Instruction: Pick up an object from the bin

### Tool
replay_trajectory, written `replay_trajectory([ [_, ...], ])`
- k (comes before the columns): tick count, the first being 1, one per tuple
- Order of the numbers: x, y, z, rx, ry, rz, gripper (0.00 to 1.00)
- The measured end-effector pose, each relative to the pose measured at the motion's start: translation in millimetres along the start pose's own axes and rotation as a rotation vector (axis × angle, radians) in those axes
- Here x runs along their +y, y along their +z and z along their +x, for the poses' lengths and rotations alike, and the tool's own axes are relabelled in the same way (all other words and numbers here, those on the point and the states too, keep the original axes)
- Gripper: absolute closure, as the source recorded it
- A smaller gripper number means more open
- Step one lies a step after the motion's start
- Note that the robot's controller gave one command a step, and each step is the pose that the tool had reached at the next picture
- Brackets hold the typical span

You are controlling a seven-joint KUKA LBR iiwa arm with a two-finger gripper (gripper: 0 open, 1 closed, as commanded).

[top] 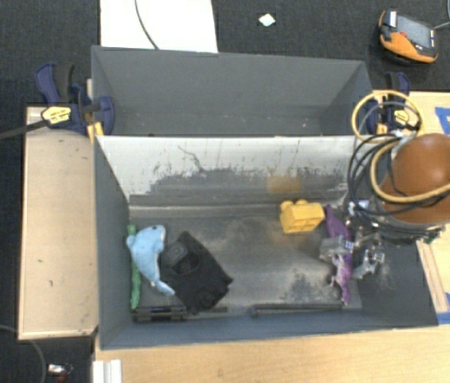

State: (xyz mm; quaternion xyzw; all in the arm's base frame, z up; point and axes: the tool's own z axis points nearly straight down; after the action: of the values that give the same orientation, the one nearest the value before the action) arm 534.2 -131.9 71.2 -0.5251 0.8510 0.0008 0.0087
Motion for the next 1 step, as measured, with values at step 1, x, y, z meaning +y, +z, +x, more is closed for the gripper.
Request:
replay_trajectory([
  [1,-0.3,-7.3,0.2,-0.001,0.002,0.003,1.0],
])
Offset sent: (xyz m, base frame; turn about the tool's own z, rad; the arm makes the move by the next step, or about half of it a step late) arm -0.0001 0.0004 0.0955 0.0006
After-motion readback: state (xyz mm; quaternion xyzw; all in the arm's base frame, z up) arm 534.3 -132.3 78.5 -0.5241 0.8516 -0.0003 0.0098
